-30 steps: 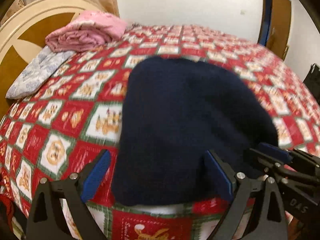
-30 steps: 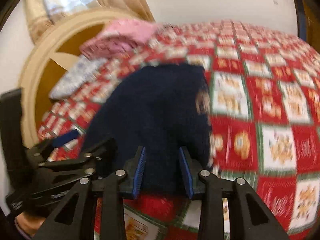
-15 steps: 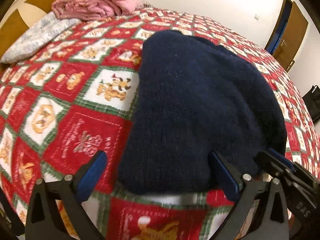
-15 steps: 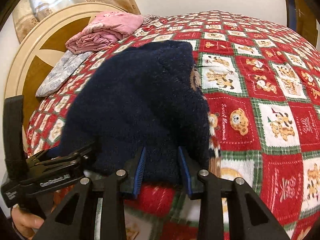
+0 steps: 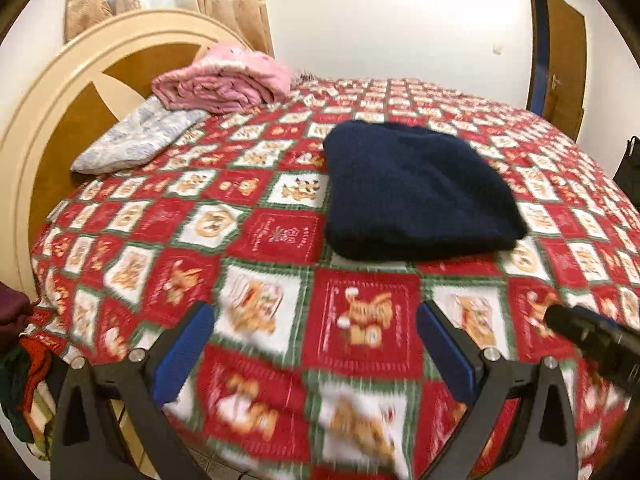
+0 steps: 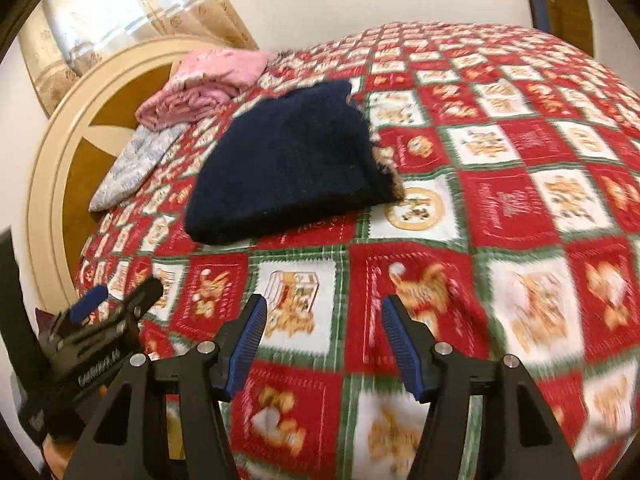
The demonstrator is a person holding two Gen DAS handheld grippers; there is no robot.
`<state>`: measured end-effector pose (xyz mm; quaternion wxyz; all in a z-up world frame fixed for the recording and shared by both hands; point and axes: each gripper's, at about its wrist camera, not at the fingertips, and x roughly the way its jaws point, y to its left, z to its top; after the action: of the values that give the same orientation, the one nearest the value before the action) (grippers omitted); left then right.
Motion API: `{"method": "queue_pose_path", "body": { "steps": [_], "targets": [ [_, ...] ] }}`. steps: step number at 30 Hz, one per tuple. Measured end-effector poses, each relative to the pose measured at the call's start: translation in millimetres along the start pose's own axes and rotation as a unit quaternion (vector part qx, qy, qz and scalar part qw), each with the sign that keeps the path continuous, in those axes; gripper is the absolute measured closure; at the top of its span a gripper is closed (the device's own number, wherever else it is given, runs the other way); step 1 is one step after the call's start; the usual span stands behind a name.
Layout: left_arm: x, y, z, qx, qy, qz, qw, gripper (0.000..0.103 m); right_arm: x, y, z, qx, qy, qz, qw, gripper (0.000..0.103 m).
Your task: Fold small clothes
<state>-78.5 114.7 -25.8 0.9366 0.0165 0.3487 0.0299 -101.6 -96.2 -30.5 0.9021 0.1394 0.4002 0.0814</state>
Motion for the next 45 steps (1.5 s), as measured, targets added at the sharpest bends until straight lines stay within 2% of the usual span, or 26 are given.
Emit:
{"method": "queue_pose_path", "body": {
  "steps": [6, 10, 13, 17, 22, 27, 45],
  "targets": [
    [-62.8, 9.3, -5.1, 0.007, -0.055, -0.006, 0.9984, 0.0, -92.1, 40.0, -10.8, -0.058, -0.123, -0.033, 0.99, 0.041],
    [-89.4, 16.1, -5.8, 0.014, -0.068, 0.001, 0.9976, 0.0, -141.2, 65.0, -22.8, -0.078, -0.199, -0.039, 0.976, 0.025],
    [-104.6, 22.5, -8.7, 0.007, -0.078, -0.009, 0.9969, 0.0, -165.7, 78.6, -30.0, -0.091, -0.233, -0.04, 0.967, 0.025],
    [-120.8, 25.1, -13.8, 0.001, -0.097, -0.004, 0.9952, 0.0, -179.8, 89.9, -38.1, -0.097, -0.245, -0.045, 0.964, 0.025],
    [-131.9, 27.2, -16.8, 0.004, -0.112, 0.003, 0.9937, 0.0, -184.5, 88.5, -44.7, -0.079, -0.235, -0.044, 0.968, 0.025],
    [-143.6, 25.9, -17.6, 0.006, -0.126, 0.004, 0.9921, 0.0, -192.1, 85.2, -47.3, -0.069, -0.242, -0.048, 0.967, 0.024],
    [-148.2, 23.7, -17.4, 0.004, -0.133, 0.007, 0.9911, 0.0, -201.7, 83.4, -51.3, -0.064, -0.25, -0.044, 0.965, 0.024]
  ]
}}
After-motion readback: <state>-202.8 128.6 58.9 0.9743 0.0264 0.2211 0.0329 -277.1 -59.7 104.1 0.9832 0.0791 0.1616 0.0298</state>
